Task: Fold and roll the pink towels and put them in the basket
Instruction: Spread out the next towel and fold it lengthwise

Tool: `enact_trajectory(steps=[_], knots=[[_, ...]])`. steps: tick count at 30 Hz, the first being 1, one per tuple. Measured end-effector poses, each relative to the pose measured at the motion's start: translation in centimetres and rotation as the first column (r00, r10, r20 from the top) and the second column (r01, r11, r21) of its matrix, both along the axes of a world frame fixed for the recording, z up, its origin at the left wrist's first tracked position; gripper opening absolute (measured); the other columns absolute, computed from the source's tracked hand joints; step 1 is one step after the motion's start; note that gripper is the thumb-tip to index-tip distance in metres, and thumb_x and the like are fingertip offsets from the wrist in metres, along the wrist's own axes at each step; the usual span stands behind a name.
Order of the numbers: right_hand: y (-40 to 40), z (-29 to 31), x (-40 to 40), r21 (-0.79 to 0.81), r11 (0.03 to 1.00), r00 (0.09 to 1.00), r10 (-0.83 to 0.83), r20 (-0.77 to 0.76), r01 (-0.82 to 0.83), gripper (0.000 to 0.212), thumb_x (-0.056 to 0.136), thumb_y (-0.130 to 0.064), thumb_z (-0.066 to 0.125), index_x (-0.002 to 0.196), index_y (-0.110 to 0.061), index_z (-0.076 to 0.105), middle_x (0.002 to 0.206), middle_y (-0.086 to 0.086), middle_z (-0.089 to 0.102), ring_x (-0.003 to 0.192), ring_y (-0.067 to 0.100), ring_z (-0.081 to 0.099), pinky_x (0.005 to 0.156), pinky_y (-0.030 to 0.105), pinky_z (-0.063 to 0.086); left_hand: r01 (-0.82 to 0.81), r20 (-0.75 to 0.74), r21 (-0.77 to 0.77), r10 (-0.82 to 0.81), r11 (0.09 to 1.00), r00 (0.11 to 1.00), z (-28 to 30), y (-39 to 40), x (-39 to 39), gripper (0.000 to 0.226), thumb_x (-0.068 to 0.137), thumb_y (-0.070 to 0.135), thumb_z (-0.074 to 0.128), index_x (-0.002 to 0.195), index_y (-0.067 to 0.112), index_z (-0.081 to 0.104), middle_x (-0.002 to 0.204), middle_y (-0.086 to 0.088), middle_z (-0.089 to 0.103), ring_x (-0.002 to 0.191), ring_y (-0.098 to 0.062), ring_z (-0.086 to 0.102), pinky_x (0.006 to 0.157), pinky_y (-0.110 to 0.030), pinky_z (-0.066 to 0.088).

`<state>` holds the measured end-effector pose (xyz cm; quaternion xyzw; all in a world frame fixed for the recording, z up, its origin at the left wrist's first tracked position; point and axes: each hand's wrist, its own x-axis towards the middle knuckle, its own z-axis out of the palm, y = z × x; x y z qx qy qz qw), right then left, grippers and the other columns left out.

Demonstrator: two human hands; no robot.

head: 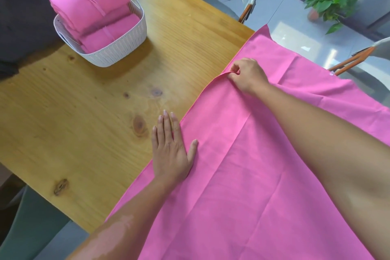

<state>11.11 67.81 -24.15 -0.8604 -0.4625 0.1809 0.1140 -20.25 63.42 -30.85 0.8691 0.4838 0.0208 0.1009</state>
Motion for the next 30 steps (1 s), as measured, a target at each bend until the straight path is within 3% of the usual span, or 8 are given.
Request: enact_trajectory(steps=[6,12,14,17,20,22,25,30], knots=[[0.3,-0.4,0.3,-0.011,0.998,0.998,-0.056,-0.019,0.056,0.007,0.091,-0.022,0.059,0.088,-0.017,0.064,0.104,0.008,0.066,0.110,0.028,0.054,0.093,0.042,0.047,0.031,0.012,0.009,-0.031,0.999,0.999,-0.2,0.0,-0.2,0.076,0.097,0.064,0.032,0.162,0.035,0.005,0.169,-0.017,-0.004,0.157,-0.030,-0.002,0.125,-0.052,0.010],[0.2,-0.3,0.8,-0.029,0.999,1.000,0.015,0.016,-0.015,0.003,0.093,-0.021,0.059,0.093,-0.019,0.061,0.105,0.006,0.062,0.107,0.027,0.054,0.092,0.041,0.047,0.021,0.019,-0.033,-0.020,0.999,1.000,0.8,0.2,0.8,0.076,0.094,0.054,0.037,0.162,0.030,0.013,0.169,-0.015,-0.005,0.156,-0.033,-0.003,0.124,-0.057,0.008],[-0.4,0.0,1.7,-0.019,1.000,0.999,-0.015,-0.047,0.014,0.011,0.093,-0.015,0.055,0.098,-0.019,0.064,0.107,0.004,0.064,0.105,0.025,0.057,0.092,0.039,0.049,0.115,0.074,-0.008,-0.115,0.993,0.991,1.5,0.9,2.3,0.077,0.089,0.045,0.043,0.161,0.026,0.021,0.170,-0.011,-0.002,0.156,-0.031,-0.003,0.125,-0.053,0.004],[-2.4,0.7,4.0,-0.079,0.996,0.997,-0.049,-0.063,0.044,0.023,0.091,-0.007,0.050,0.098,-0.021,0.066,0.108,0.001,0.069,0.101,0.022,0.061,0.089,0.036,0.051,0.286,0.158,0.001,-0.283,0.958,0.946,2.5,1.7,6.5,0.074,0.087,0.039,0.042,0.158,0.022,0.030,0.170,-0.009,0.008,0.157,-0.027,0.003,0.125,-0.051,0.009],[-5.4,1.3,7.6,-0.198,0.979,0.997,-0.063,-0.039,0.054,0.025,0.090,-0.002,0.053,0.098,-0.022,0.067,0.107,0.001,0.071,0.099,0.023,0.064,0.091,0.037,0.053,0.324,0.164,-0.039,-0.314,0.945,0.935,2.5,2.0,10.7,0.067,0.097,0.039,0.039,0.159,0.017,0.028,0.169,-0.007,0.011,0.157,-0.023,0.002,0.126,-0.046,0.008],[-7.5,1.8,10.2,-0.270,0.963,0.999,-0.022,-0.027,0.014,0.018,0.090,-0.006,0.060,0.099,-0.020,0.069,0.106,0.002,0.070,0.097,0.022,0.063,0.089,0.035,0.051,0.322,0.134,-0.041,-0.314,0.946,0.940,1.7,2.0,12.2,0.069,0.099,0.042,0.037,0.161,0.016,0.022,0.170,-0.007,0.008,0.157,-0.021,0.000,0.127,-0.044,0.005],[-10.0,2.6,12.9,-0.338,0.938,0.997,0.068,-0.041,-0.078,0.011,0.084,-0.018,0.073,0.094,-0.021,0.069,0.090,-0.005,0.066,0.090,0.021,0.062,0.075,0.030,0.045,0.315,0.073,0.021,-0.316,0.949,0.946,0.4,2.1,12.5,0.073,0.100,0.052,0.032,0.162,0.018,0.015,0.170,-0.006,0.005,0.157,-0.022,-0.001,0.126,-0.048,0.009],[-12.0,2.9,13.6,-0.366,0.923,0.990,0.086,-0.109,-0.120,0.021,0.072,-0.034,0.086,0.079,-0.026,0.068,0.076,-0.012,0.066,0.073,0.011,0.061,0.064,0.026,0.038,0.300,0.075,0.071,-0.305,0.951,0.949,-0.2,1.9,12.7,0.074,0.099,0.055,0.034,0.162,0.021,0.016,0.170,-0.004,0.007,0.157,-0.020,0.000,0.126,-0.048,0.011]])
